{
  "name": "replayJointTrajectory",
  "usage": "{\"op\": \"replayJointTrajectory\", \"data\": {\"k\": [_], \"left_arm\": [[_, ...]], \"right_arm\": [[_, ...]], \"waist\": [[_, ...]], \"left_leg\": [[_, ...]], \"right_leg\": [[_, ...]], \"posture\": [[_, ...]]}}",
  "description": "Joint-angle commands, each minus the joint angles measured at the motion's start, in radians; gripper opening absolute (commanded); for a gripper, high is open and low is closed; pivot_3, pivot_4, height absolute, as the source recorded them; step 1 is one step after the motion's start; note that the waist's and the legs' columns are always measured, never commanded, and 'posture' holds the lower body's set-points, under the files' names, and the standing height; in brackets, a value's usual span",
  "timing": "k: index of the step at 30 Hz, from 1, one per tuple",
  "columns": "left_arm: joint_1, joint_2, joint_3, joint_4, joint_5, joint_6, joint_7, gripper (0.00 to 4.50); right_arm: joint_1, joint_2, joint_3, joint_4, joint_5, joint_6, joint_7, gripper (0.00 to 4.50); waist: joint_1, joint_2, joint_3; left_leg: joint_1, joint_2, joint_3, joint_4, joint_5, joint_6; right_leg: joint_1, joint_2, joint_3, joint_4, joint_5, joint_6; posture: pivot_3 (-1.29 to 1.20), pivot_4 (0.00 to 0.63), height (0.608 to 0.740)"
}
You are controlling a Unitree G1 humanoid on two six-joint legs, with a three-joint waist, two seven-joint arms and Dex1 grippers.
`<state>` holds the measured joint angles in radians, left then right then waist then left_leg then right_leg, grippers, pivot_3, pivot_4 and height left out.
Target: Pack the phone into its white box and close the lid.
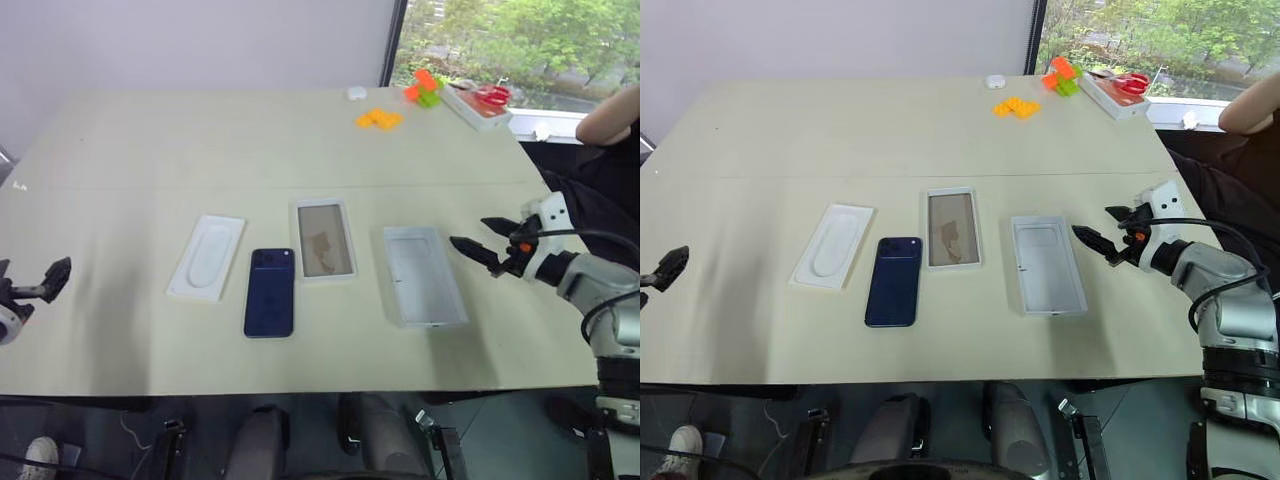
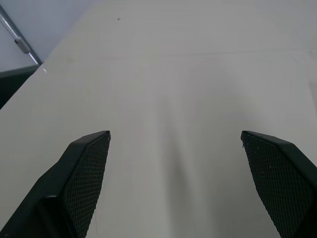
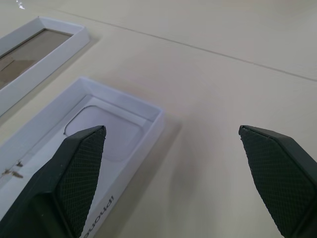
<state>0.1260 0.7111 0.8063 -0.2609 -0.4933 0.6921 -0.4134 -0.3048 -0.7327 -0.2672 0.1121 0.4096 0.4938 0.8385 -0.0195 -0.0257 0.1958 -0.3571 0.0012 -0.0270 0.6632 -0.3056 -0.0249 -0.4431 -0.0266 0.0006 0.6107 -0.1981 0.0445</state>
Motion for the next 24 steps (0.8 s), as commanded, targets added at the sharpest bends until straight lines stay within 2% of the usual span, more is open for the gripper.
{"op": "replayJointTrajectory", "data": {"k": [1,12,19,24], "left_arm": [[-0.010,0.027,0.022,-0.007,-0.005,-0.004,-0.007,4.44],[-0.030,-0.021,-0.005,-0.061,-0.031,0.024,0.020,4.44],[-0.059,-0.111,-0.084,-0.160,-0.102,0.087,0.064,4.44],[-0.060,-0.141,-0.113,-0.222,-0.194,0.180,0.082,4.44]], "right_arm": [[-0.011,-0.009,-0.021,-0.037,0.018,-0.009,0.000,4.50],[-0.051,-0.002,0.008,-0.038,0.015,-0.013,0.003,4.50],[-0.086,0.049,0.081,-0.145,0.030,0.043,-0.025,4.50],[-0.081,0.059,0.148,-0.249,0.027,0.058,-0.007,4.50]], "waist": [[-0.001,0.000,0.000],[0.002,0.000,0.000],[0.003,-0.001,0.000],[0.004,-0.001,0.000]], "left_leg": [[0.000,0.000,0.000,0.000,0.000,0.000],[0.000,0.000,0.000,0.000,0.000,0.000],[0.000,0.000,0.000,0.000,0.000,0.000],[0.000,0.000,0.000,0.000,0.000,0.000]], "right_leg": [[0.000,0.000,0.000,0.000,0.000,0.000],[0.000,-0.001,0.000,0.000,0.000,0.000],[0.000,0.000,0.000,0.002,0.001,0.001],[0.000,0.000,0.000,0.002,0.002,0.003]], "posture": [[0.00,0.150,0.740],[0.00,0.150,0.740],[0.00,0.150,0.740],[0.00,0.150,0.740]]}}
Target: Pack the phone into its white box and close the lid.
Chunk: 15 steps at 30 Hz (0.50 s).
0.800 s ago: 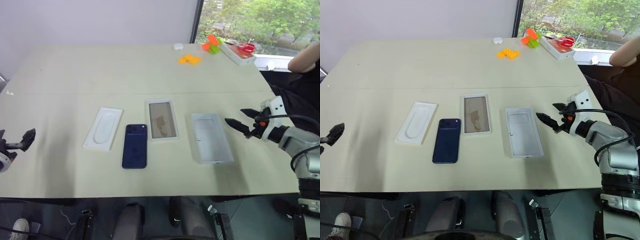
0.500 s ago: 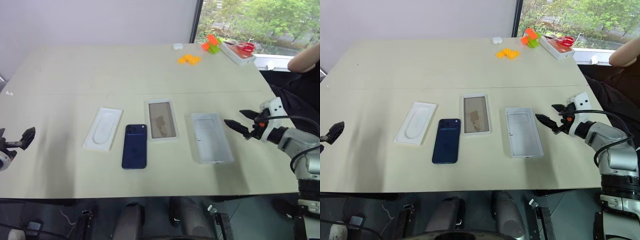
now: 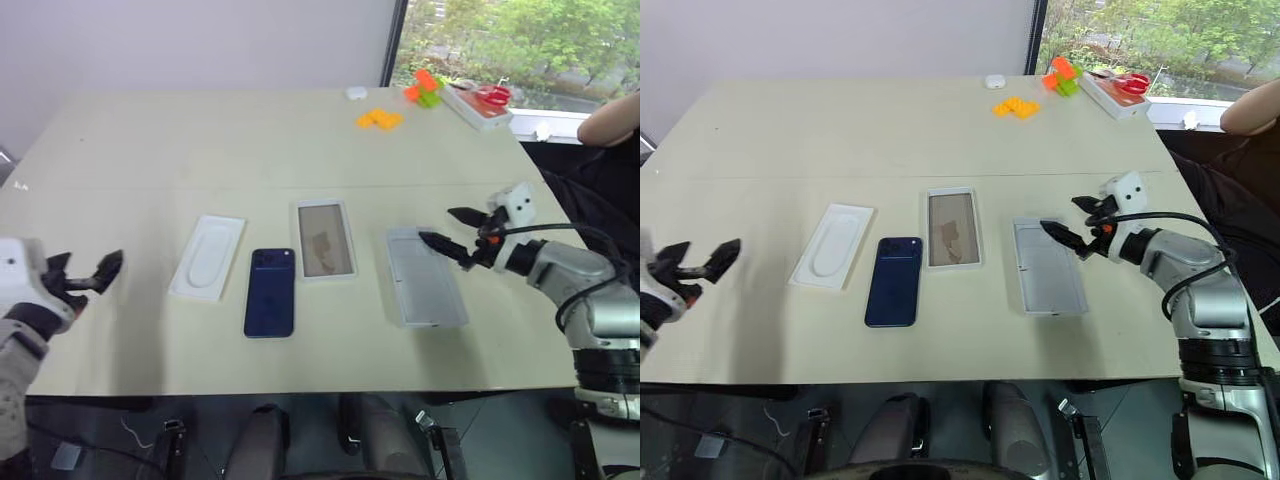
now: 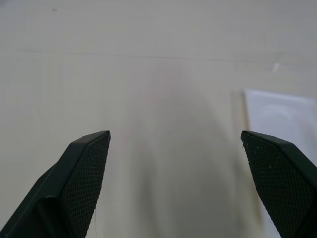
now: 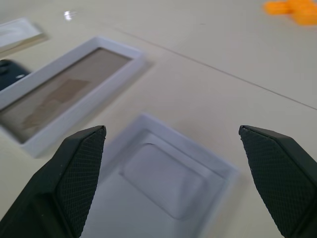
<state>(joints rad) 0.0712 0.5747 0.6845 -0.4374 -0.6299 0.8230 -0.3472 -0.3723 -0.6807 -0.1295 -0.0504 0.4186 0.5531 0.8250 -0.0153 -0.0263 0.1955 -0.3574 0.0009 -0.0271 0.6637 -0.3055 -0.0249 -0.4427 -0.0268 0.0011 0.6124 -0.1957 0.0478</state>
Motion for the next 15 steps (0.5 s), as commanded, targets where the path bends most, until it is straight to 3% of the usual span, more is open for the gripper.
{"op": "replayJointTrajectory", "data": {"k": [1,8,15], "left_arm": [[-0.009,-0.009,0.003,-0.044,-0.086,0.082,0.021,4.44],[-0.125,-0.074,0.010,0.028,-0.230,0.333,0.188,4.44],[-0.193,-0.078,0.011,0.090,-0.301,0.535,0.266,4.44]], "right_arm": [[-0.014,0.014,0.026,-0.127,0.030,0.012,0.007,4.50],[0.030,0.038,0.129,-0.375,0.100,0.092,0.029,4.50],[0.044,0.055,0.138,-0.428,0.131,0.122,-0.001,4.50]], "waist": [[0.000,0.000,0.000],[0.002,0.000,0.000],[-0.001,-0.001,-0.001]], "left_leg": [[0.000,0.000,0.000,0.000,0.000,0.000],[0.001,0.000,-0.002,0.001,0.000,0.000],[0.001,-0.001,-0.003,0.002,0.000,0.000]], "right_leg": [[0.000,0.000,0.000,0.000,0.000,0.000],[0.001,0.001,-0.001,0.001,0.000,0.000],[0.001,0.000,0.000,0.001,0.000,0.000]], "posture": [[0.00,0.150,0.740],[0.00,0.150,0.740],[0.00,0.150,0.740]]}}
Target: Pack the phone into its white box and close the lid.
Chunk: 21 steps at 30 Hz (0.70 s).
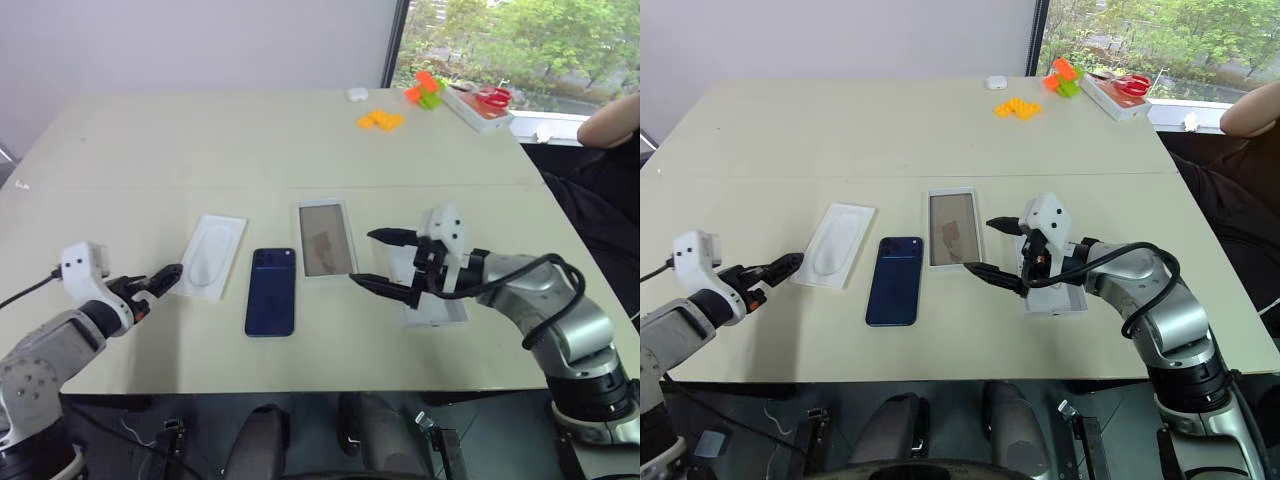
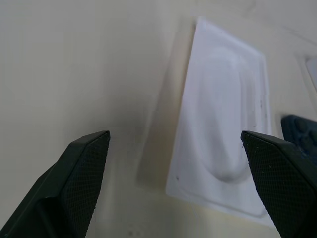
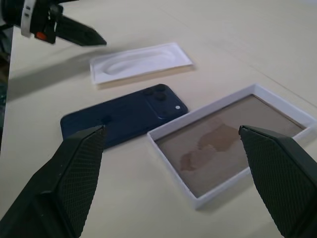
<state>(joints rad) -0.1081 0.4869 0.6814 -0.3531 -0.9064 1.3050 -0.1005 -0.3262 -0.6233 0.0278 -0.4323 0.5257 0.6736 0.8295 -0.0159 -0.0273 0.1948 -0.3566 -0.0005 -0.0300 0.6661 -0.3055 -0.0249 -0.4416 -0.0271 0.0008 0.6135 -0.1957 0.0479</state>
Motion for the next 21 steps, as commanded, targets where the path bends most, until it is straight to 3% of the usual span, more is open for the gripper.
{"op": "replayJointTrajectory", "data": {"k": [1,7,10,17,21], "left_arm": [[-0.020,0.013,0.010,0.020,-0.026,0.074,0.019,4.44],[-0.046,-0.001,0.021,0.043,-0.069,0.148,0.000,4.44],[-0.058,-0.024,0.045,0.049,-0.094,0.156,0.002,3.65],[-0.064,-0.033,0.056,0.048,-0.105,0.174,0.009,0.20],[-0.064,-0.070,0.112,0.058,-0.123,0.120,0.031,0.04]], "right_arm": [[0.001,-0.003,-0.019,-0.048,0.025,0.002,-0.007,4.50],[0.007,-0.002,-0.007,-0.055,0.025,-0.002,-0.012,4.50],[0.007,0.002,0.001,-0.053,0.021,-0.005,-0.015,4.50],[0.006,0.006,0.008,-0.052,0.019,-0.008,-0.019,4.50],[0.003,0.015,0.028,-0.052,0.012,-0.012,-0.022,4.50]], "waist": [[0.000,0.000,0.000],[0.002,0.001,0.000],[0.003,0.001,-0.001],[0.004,0.000,-0.001],[0.004,0.001,-0.001]], "left_leg": [[0.000,0.000,0.000,0.000,0.000,0.000],[0.001,-0.001,0.000,0.000,0.000,0.000],[0.001,-0.001,0.000,0.000,0.000,0.000],[0.000,-0.001,0.000,0.000,0.000,0.000],[0.002,-0.001,0.000,0.000,0.000,0.000]], "right_leg": [[0.000,0.000,0.000,0.000,0.000,0.000],[0.000,0.000,0.000,0.000,-0.002,-0.003],[0.001,-0.001,0.000,0.000,-0.002,-0.003],[0.001,-0.001,0.000,0.000,-0.001,-0.003],[0.002,-0.001,0.000,0.000,-0.002,-0.003]], "posture": [[0.00,0.150,0.740],[0.00,0.150,0.740],[0.00,0.150,0.740],[0.00,0.150,0.740],[0.00,0.150,0.740]]}}
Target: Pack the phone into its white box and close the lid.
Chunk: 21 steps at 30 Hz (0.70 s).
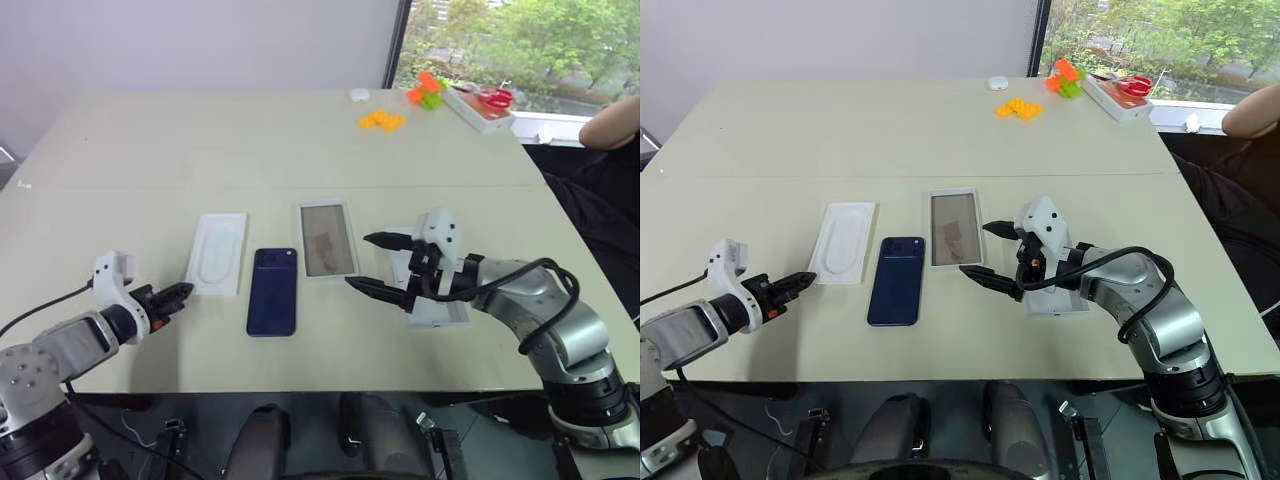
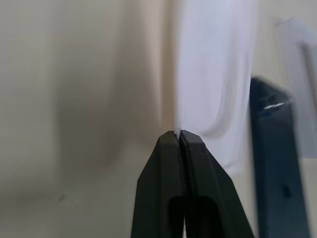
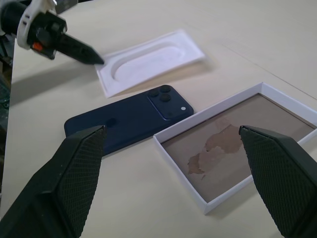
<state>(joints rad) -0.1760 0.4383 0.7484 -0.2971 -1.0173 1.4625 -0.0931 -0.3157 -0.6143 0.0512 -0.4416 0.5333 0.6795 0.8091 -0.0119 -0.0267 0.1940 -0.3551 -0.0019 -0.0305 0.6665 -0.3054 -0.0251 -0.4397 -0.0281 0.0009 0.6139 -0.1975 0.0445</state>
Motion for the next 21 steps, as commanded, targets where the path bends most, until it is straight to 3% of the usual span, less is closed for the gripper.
{"op": "replayJointTrajectory", "data": {"k": [1,6,10,15,19,21], "left_arm": [[0.007,-0.028,0.058,-0.002,-0.012,-0.057,0.028,0.04],[0.016,-0.114,0.166,-0.021,-0.180,-0.164,0.065,0.04],[0.025,-0.148,0.146,-0.055,-0.364,-0.219,0.161,0.04],[0.011,-0.241,-0.108,-0.167,-0.572,-0.334,0.416,0.04],[-0.055,-0.346,-0.365,-0.216,-0.518,-0.418,0.632,0.04],[-0.082,-0.382,-0.431,-0.216,-0.520,-0.471,0.719,0.04]], "right_arm": [[-0.007,0.007,0.006,-0.042,0.004,-0.018,-0.003,4.50],[-0.014,0.008,0.013,-0.040,0.005,-0.017,-0.005,4.50],[-0.020,0.006,0.014,-0.031,0.002,-0.020,-0.002,4.50],[-0.042,0.006,0.021,0.003,-0.015,-0.037,0.008,4.50],[-0.054,0.003,0.019,0.029,-0.033,-0.055,0.014,4.50],[-0.056,-0.001,0.015,0.038,-0.040,-0.063,0.017,4.50]], "waist": [[-0.002,0.000,0.000],[-0.003,0.000,0.000],[0.003,-0.001,0.000],[0.011,-0.002,0.000],[0.020,-0.002,0.000],[0.024,-0.002,0.000]], "left_leg": [[0.000,0.000,0.000,0.000,0.000,0.000],[0.000,0.001,0.000,0.000,0.000,0.000],[-0.001,0.001,-0.001,0.000,0.000,0.000],[-0.001,-0.001,-0.001,0.001,0.000,0.000],[-0.001,-0.002,-0.001,0.001,0.000,0.000],[-0.001,-0.003,0.000,0.001,0.000,0.000]], "right_leg": [[0.000,0.000,0.000,0.000,0.000,0.000],[-0.001,0.001,0.000,0.000,0.000,0.000],[-0.001,0.000,0.000,0.000,0.000,0.000],[0.001,-0.004,0.000,-0.001,0.001,0.002],[0.002,-0.003,0.001,-0.001,0.004,0.001],[0.002,-0.002,0.001,-0.002,0.004,0.000]], "posture": [[0.00,0.150,0.740],[0.00,0.150,0.740],[0.00,0.150,0.740],[0.00,0.150,0.740],[0.00,0.150,0.740],[0.00,0.150,0.740]]}}
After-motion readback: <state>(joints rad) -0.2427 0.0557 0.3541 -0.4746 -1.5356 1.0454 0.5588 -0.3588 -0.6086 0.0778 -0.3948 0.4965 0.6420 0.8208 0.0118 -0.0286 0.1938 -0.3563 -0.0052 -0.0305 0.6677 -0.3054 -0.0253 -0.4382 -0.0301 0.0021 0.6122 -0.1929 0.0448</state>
